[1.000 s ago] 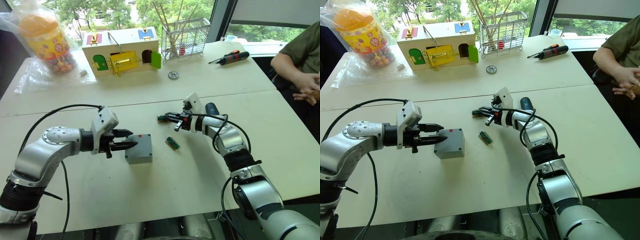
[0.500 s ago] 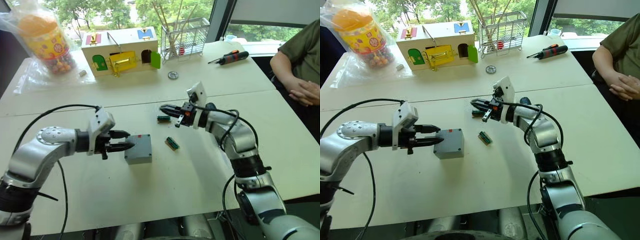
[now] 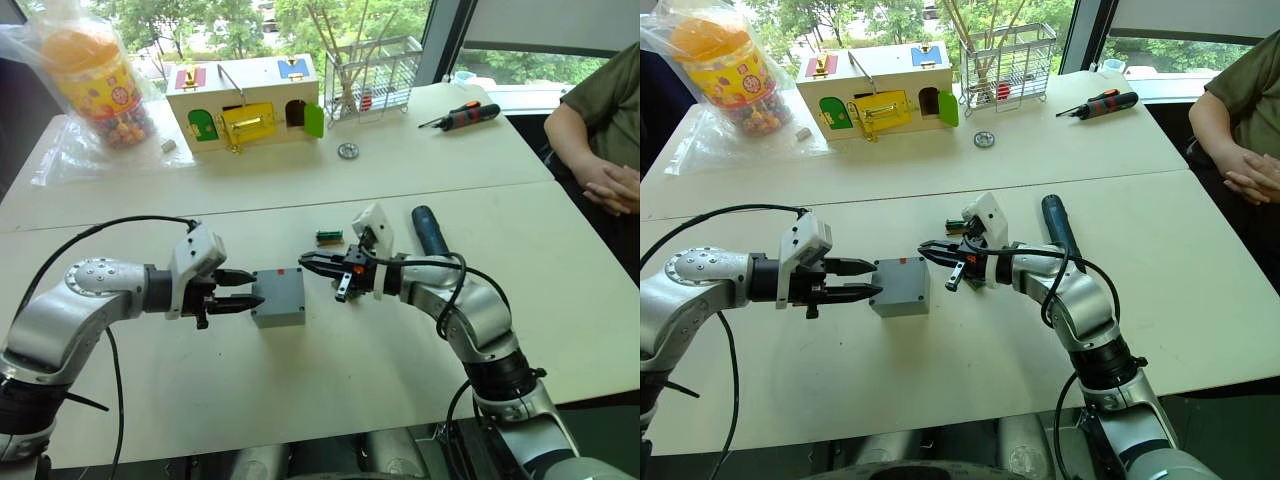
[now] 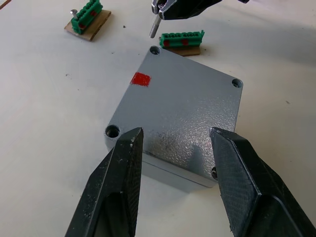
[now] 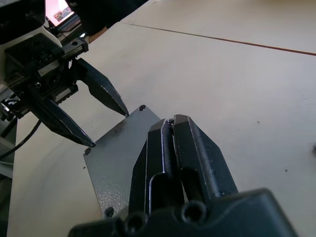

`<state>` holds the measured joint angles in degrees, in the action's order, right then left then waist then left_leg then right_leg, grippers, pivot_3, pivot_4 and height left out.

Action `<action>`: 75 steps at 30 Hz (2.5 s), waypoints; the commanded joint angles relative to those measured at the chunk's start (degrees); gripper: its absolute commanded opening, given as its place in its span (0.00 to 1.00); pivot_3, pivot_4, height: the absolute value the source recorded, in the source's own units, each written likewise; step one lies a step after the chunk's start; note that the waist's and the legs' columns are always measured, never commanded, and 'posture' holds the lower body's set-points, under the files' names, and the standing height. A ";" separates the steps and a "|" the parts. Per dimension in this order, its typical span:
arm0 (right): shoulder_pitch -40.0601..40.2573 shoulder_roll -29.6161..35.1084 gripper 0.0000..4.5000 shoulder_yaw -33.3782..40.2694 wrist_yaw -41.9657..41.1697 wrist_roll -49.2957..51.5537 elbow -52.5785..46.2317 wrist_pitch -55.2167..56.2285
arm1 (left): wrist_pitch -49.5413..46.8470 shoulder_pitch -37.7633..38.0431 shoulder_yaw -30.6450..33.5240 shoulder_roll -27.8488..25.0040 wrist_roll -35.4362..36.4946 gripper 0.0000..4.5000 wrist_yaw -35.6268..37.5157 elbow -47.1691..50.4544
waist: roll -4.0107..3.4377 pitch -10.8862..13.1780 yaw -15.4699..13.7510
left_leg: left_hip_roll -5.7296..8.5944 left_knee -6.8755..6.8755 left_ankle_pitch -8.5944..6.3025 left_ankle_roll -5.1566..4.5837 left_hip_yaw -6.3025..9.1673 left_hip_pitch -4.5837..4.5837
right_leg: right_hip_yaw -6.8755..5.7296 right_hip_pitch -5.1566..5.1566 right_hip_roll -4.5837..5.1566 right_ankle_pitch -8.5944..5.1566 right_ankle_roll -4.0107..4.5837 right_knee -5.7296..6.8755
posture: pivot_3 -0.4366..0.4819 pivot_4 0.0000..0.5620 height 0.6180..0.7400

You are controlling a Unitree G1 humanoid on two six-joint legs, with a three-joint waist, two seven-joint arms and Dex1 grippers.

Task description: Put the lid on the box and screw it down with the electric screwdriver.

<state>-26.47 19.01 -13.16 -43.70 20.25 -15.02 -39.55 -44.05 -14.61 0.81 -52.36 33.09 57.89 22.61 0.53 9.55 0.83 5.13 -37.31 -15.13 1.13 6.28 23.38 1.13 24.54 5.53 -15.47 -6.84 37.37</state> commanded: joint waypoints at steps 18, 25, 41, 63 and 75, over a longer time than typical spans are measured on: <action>0.45 0.25 0.02 -0.99 0.41 -0.01 -0.66 1.93 | 1.92 -1.86 -1.22 0.75 -1.16 0.48 -0.49 0.04 | 0.00 0.00 0.01 | 0.00 0.00 0.00 0.00 0.00 0.00 | 0.00 0.00 0.00 0.00 0.00 0.00 | 0.48 0.27 1.00; 0.54 0.08 0.02 -1.52 0.50 -0.69 1.00 2.52 | 2.20 -1.93 -1.43 0.90 -1.65 0.48 -0.25 -0.18 | 0.00 0.00 0.00 | 0.00 0.00 0.00 0.00 0.00 0.00 | 0.00 0.00 -0.01 0.00 0.00 0.00 | 0.48 0.27 1.00; -1.31 0.17 0.32 -1.84 -0.21 -0.72 1.09 2.52 | 2.00 -2.41 -1.66 2.22 -1.93 0.48 -0.61 0.12 | 0.00 0.00 -0.01 | 0.00 -0.01 0.00 0.00 0.00 0.00 | -0.01 0.00 -0.01 0.00 0.00 0.00 | 0.48 0.27 1.00; -20.18 36.37 1.00 9.19 -5.28 13.69 2.63 -37.31 | 4.26 -16.89 -10.14 9.13 -1.80 0.48 4.15 -1.09 | -0.05 0.04 -0.15 | 0.00 -0.01 -0.04 -0.07 -0.06 0.02 | 0.00 -0.03 0.06 0.00 0.00 -0.07 | 0.48 0.27 1.00; -22.06 42.74 1.00 2.67 -11.71 11.77 15.53 -41.43 | 9.87 -13.83 -14.56 14.68 -6.11 0.48 2.40 -1.09 | -0.02 0.03 -0.23 | 0.01 -0.25 -0.18 -0.32 -0.25 0.04 | 0.12 -0.09 0.08 0.00 -0.01 -0.09 | 0.48 0.27 1.00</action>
<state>-46.65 61.31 -11.79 -55.38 31.74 -0.22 -79.19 -35.44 -28.30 -14.37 -38.01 27.14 60.95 20.29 0.50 9.58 0.60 5.15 -37.56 -15.30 0.82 6.03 23.44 1.24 24.45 5.64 -15.47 -6.85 37.27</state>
